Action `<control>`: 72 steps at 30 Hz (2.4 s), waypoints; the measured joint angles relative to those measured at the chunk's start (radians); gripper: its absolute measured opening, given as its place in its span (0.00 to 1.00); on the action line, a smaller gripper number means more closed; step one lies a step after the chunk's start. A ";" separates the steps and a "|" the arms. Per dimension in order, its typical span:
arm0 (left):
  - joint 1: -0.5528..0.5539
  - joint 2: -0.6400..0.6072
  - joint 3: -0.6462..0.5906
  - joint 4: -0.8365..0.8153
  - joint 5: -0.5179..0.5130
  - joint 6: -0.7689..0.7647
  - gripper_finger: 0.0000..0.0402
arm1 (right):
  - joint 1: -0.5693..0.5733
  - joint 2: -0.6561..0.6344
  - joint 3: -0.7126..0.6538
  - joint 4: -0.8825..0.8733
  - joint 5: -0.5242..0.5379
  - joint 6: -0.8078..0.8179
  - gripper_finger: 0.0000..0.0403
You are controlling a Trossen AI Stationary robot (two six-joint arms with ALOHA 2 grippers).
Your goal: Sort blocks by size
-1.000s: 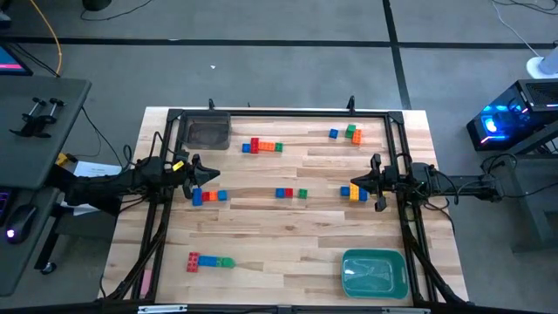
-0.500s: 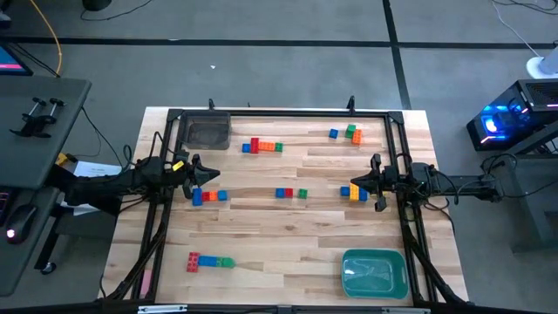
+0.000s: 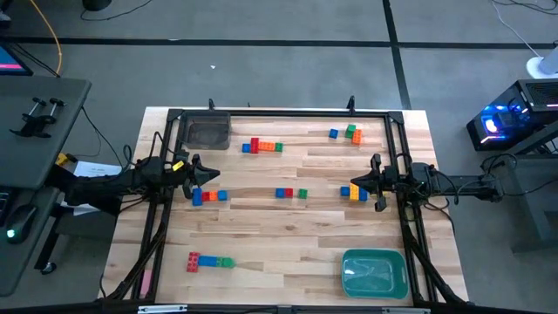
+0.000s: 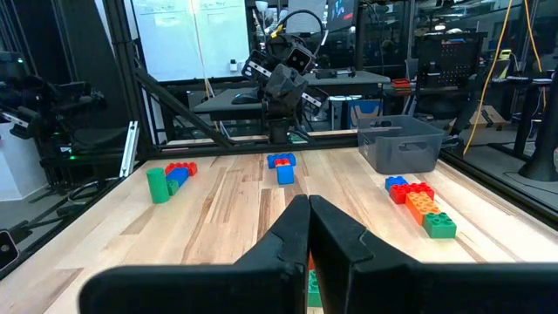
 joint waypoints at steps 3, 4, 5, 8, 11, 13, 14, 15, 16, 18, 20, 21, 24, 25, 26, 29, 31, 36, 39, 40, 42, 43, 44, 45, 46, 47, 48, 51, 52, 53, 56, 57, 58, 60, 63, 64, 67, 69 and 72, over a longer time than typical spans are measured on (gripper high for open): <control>0.000 0.000 0.000 0.000 0.000 0.000 0.00 | 0.000 0.000 0.000 0.000 0.000 0.000 0.01; 0.000 0.000 0.000 0.000 0.000 0.000 0.00 | 0.000 0.000 0.000 0.000 0.000 0.000 0.01; 0.000 0.000 0.000 0.000 0.000 0.000 0.00 | 0.000 0.000 0.000 0.000 0.000 0.000 0.01; 0.000 0.000 0.000 0.000 0.000 0.000 0.00 | 0.000 0.000 0.000 0.000 0.000 0.000 0.01; 0.000 0.000 0.000 0.000 0.000 0.000 0.00 | 0.000 0.000 0.000 0.000 0.000 0.000 0.01; 0.000 0.000 0.000 0.000 0.000 0.000 0.00 | 0.000 0.000 0.000 0.000 0.000 0.000 0.01; 0.000 0.000 0.000 0.000 0.000 0.000 0.00 | 0.000 0.000 0.000 0.000 0.000 0.000 0.01; 0.000 0.000 0.000 0.000 0.000 0.000 0.00 | 0.000 0.000 0.000 0.000 0.000 0.000 0.01; 0.000 0.000 0.000 0.000 0.000 0.000 0.00 | 0.000 0.000 0.000 0.000 0.000 0.000 0.01; 0.000 0.000 0.000 0.000 0.000 0.000 0.00 | 0.000 0.000 0.000 0.000 0.000 0.000 0.01; 0.000 0.000 0.000 0.000 0.000 0.000 0.00 | 0.000 0.000 0.000 0.000 0.000 0.000 0.01; 0.000 0.000 0.000 0.000 0.000 0.000 0.00 | 0.000 0.000 0.000 0.000 0.000 0.000 0.01; 0.000 0.000 0.000 0.000 0.000 0.000 0.00 | 0.000 0.000 0.000 0.000 0.000 0.000 0.01; 0.000 0.000 0.000 0.000 0.000 0.000 0.00 | 0.000 0.000 0.000 0.000 0.000 0.000 0.01; 0.000 0.000 0.000 0.000 0.000 0.000 0.00 | 0.000 0.000 0.000 0.000 0.000 0.000 0.01; 0.000 0.000 0.000 0.000 0.000 0.000 0.00 | 0.000 0.000 0.000 0.000 0.000 0.000 0.01; 0.000 0.000 0.000 0.000 0.000 0.000 0.00 | 0.000 0.000 0.000 0.000 0.000 0.000 0.01; 0.000 0.000 0.000 0.000 0.000 0.000 0.00 | 0.000 0.000 0.000 0.000 0.000 0.000 0.01; 0.000 0.000 0.000 0.000 0.000 0.000 0.00 | 0.000 0.000 0.000 0.000 0.000 0.000 0.01; 0.000 0.000 0.000 0.000 0.000 0.000 0.00 | 0.000 0.000 0.000 0.000 0.000 0.000 0.01; 0.000 0.000 0.000 0.000 0.000 0.000 0.00 | 0.000 0.000 0.000 0.000 0.000 0.000 0.01; 0.000 0.000 0.000 0.000 0.000 0.000 0.00 | 0.000 0.000 0.000 0.000 0.000 0.000 0.01; 0.000 0.000 0.000 0.000 0.000 0.000 0.00 | 0.000 0.000 0.000 0.000 0.000 0.000 0.01; 0.000 0.000 0.000 0.000 -0.001 0.000 0.00 | 0.000 0.000 0.000 0.000 0.000 0.000 0.01; 0.000 0.000 0.000 0.001 -0.007 0.000 0.00 | 0.000 0.000 0.000 0.000 0.000 0.000 0.01; 0.000 0.000 0.000 0.001 -0.018 0.000 0.00 | 0.000 0.000 0.000 0.000 0.000 0.000 0.01; 0.000 0.000 0.000 0.000 -0.023 0.000 0.00 | 0.000 0.000 0.000 0.000 0.000 0.000 0.01; 0.000 0.000 0.000 0.000 -0.020 0.000 0.00 | 0.000 0.000 0.000 0.000 0.000 0.000 0.01; 0.000 0.000 0.000 0.000 -0.019 -0.001 0.00 | 0.000 0.000 0.000 0.000 0.000 0.000 0.01; 0.000 0.000 0.000 0.000 -0.020 -0.005 0.00 | 0.000 0.000 0.000 0.000 0.000 0.000 0.01; 0.000 0.000 0.000 0.012 -0.049 -0.048 0.00 | 0.000 0.000 0.000 0.000 0.000 0.000 0.01; 0.000 0.001 0.000 0.028 -0.110 -0.073 0.00 | 0.000 0.000 0.000 0.000 0.000 0.000 0.01; 0.003 0.006 0.000 0.066 -0.199 -0.114 0.00 | 0.000 0.000 0.000 0.000 0.000 0.000 0.01; 0.025 0.037 0.005 0.218 -0.354 -0.158 0.00 | 0.000 0.000 0.000 0.000 0.000 0.000 0.01; 0.069 0.138 0.103 0.253 -0.329 -0.134 0.04 | 0.000 0.000 0.000 0.000 0.000 0.000 0.01; 0.083 0.192 0.156 0.192 -0.299 -0.128 0.06 | 0.000 0.000 0.000 0.000 0.000 0.000 0.01; 0.118 0.390 0.363 -0.103 -0.171 -0.049 0.15 | 0.000 0.000 0.000 0.000 0.000 0.000 0.01; 0.136 0.534 0.532 -0.327 -0.088 0.019 0.22 | 0.000 0.000 0.000 0.000 0.000 0.000 0.01; 0.138 0.737 0.742 -0.675 -0.005 0.119 0.33 | 0.000 0.000 0.000 0.000 0.000 0.000 0.01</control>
